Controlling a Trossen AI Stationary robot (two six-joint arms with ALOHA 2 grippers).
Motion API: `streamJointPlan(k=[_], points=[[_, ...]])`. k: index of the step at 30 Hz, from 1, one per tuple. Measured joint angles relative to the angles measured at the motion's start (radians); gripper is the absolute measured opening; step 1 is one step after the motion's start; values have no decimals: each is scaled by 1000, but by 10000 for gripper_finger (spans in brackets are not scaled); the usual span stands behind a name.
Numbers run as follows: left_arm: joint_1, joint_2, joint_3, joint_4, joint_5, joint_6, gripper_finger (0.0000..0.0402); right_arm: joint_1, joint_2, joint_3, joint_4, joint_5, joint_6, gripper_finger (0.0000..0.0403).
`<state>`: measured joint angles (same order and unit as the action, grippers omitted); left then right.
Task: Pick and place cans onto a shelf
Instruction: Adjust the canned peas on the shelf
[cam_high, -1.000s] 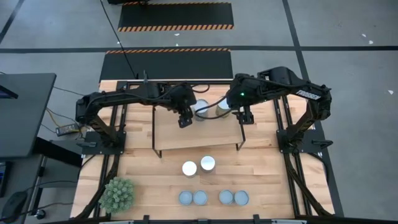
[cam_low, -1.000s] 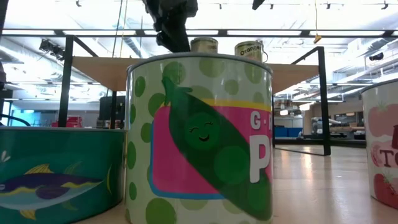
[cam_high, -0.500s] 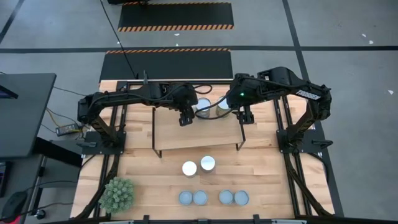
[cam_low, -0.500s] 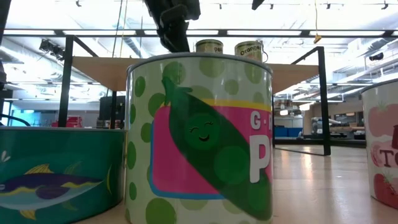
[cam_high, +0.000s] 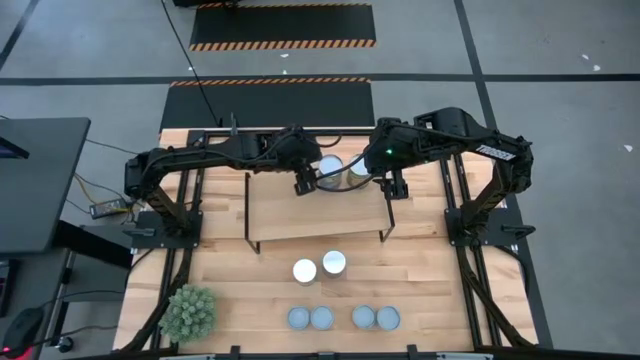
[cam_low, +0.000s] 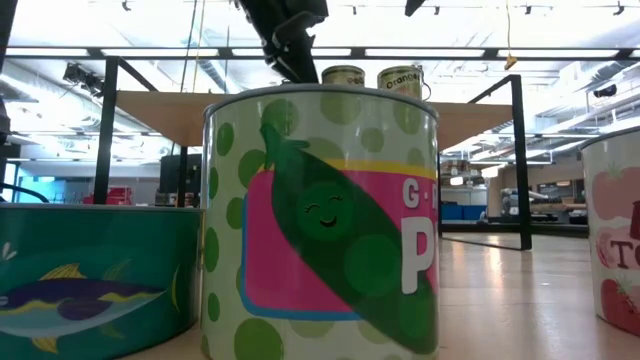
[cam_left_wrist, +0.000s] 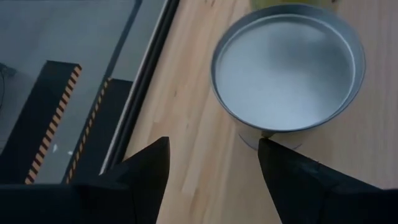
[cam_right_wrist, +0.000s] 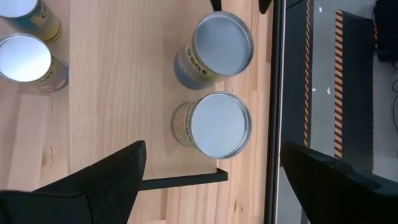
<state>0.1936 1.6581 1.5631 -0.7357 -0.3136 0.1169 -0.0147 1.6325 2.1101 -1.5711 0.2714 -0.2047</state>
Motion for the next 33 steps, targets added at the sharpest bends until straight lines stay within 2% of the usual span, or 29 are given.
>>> streamJointPlan(k=[23,28,33], points=[[33,25,0,96,-16,0,249,0,0,0,5,0,19,378],[32,25,0,125,21,-6,249,0,1,0,5,0,19,378],[35,25,0,135,15,-14,249,0,1,0,5,0,19,378]])
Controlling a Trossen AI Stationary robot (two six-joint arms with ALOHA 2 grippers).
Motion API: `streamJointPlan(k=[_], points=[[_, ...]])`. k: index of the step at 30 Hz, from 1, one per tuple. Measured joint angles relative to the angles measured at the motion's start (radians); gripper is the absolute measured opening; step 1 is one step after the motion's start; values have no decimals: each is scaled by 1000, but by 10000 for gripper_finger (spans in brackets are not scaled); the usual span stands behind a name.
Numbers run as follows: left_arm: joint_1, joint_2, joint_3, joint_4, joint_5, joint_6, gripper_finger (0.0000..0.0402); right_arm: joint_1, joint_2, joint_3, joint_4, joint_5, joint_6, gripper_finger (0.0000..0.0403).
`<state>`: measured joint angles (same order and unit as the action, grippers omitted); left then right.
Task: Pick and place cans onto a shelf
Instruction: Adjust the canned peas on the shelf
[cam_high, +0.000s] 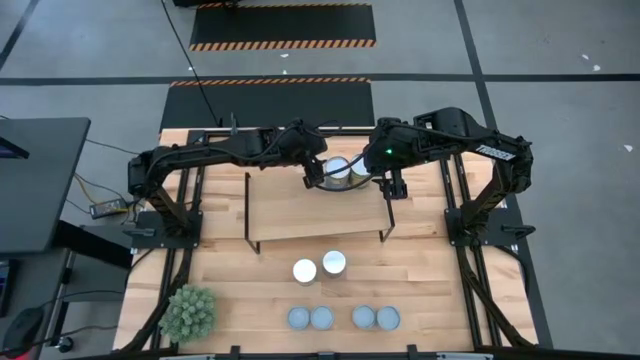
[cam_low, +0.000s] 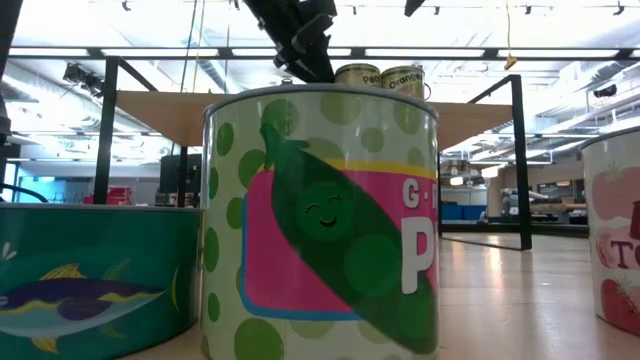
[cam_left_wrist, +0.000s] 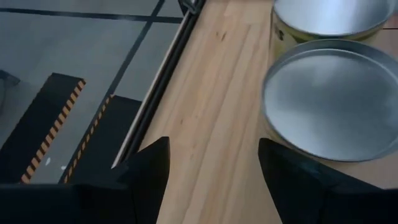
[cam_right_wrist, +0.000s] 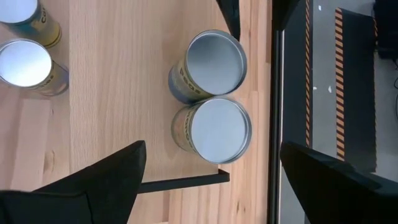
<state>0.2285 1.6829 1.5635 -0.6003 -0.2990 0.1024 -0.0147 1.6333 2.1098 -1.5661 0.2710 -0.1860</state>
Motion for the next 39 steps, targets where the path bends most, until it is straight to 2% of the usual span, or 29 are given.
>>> streamJointPlan(k=[5,9,13,16,24,39], points=[[19,0,0,-46,5,11,249,0,0,0,-2,0,4,378],[34,-12,0,-135,135,11,249,0,0,0,-6,-3,8,378],[26,-18,0,-207,309,4,249,0,0,0,-5,-3,8,378],[15,-16,0,-220,382,-40,249,0,0,0,-5,-3,3,378],[-7,16,1,-143,371,-123,249,-6,0,0,-3,0,0,378],[-10,69,0,-50,324,-117,249,-5,0,0,-5,0,0,378]])
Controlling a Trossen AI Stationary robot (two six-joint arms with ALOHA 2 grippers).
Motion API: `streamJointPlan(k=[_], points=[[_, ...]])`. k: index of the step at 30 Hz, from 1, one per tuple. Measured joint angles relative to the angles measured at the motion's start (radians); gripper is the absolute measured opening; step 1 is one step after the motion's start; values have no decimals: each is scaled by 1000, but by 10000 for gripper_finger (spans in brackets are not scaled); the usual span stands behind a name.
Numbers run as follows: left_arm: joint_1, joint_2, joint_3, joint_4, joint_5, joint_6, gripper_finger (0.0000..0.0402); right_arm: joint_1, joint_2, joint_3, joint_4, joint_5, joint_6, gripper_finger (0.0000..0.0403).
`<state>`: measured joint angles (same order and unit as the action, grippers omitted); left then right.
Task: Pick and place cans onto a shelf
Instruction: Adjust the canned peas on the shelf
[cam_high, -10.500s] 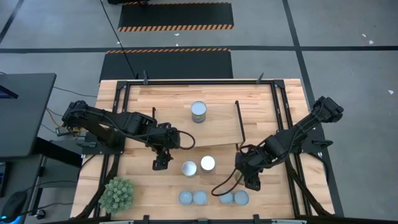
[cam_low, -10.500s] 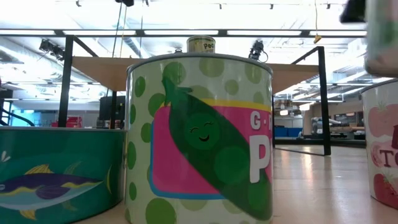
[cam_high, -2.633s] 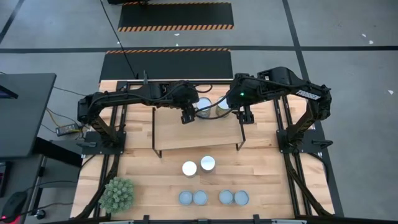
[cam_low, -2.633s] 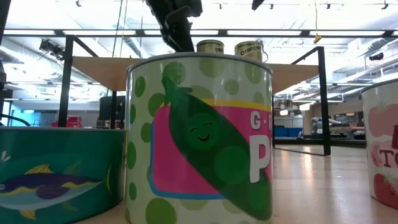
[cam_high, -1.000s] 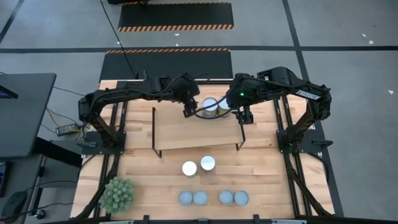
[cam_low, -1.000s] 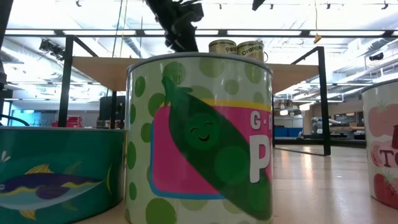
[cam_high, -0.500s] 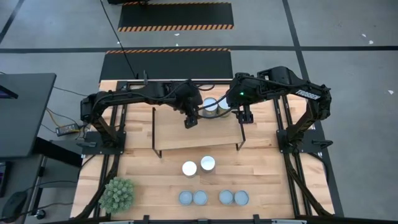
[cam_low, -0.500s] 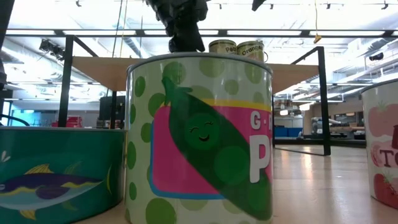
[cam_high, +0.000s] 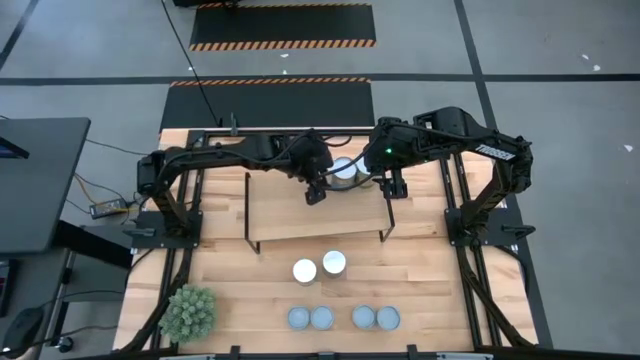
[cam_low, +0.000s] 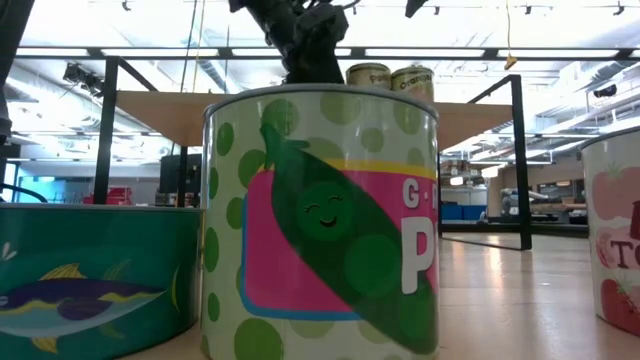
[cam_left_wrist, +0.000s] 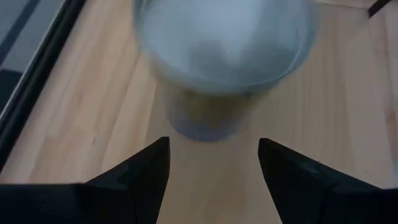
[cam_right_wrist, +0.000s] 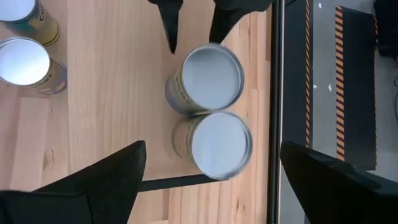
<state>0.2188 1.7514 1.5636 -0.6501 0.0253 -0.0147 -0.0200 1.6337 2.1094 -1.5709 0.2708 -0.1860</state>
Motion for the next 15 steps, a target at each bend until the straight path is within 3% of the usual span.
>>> streamJointPlan(k=[15], points=[[-8,-36,1,-15,-37,21,249,0,0,0,0,-3,2,378]])
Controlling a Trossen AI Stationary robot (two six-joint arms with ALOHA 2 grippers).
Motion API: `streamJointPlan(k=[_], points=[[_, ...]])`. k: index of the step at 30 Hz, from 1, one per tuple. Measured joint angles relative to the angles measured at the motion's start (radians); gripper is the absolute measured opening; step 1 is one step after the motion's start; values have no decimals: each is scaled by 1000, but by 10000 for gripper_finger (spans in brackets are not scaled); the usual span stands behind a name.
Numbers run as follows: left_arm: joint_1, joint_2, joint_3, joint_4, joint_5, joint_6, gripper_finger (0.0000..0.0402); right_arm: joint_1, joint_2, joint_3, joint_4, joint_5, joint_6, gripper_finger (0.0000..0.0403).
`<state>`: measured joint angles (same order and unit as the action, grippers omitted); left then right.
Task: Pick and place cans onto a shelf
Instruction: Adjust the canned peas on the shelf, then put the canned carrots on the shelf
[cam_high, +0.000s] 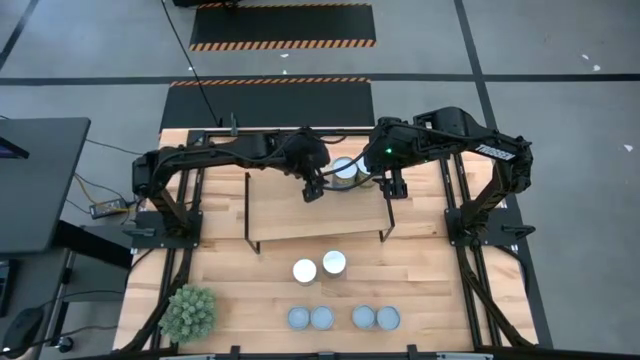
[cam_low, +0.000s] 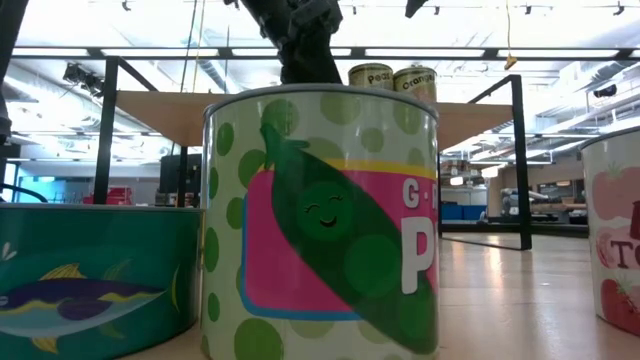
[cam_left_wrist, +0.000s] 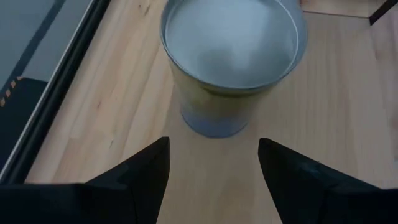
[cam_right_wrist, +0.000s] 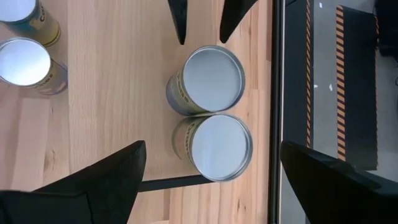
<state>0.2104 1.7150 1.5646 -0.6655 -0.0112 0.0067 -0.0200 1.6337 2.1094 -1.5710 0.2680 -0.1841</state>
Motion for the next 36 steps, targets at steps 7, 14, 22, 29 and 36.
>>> streamJointPlan(k=[7,14,22,29,36], points=[[-37,-38,0,-14,-72,-2,249,-9,0,0,0,1,8,378],[-53,-91,1,-32,-77,-49,249,-6,0,0,0,0,53,378],[-127,-160,2,-45,-82,-78,249,27,0,0,0,-134,198,378],[-242,-158,2,-41,-126,-168,249,66,2,-28,0,-210,314,378],[-351,-153,2,-45,-199,-280,249,162,2,-68,3,-210,340,378]])
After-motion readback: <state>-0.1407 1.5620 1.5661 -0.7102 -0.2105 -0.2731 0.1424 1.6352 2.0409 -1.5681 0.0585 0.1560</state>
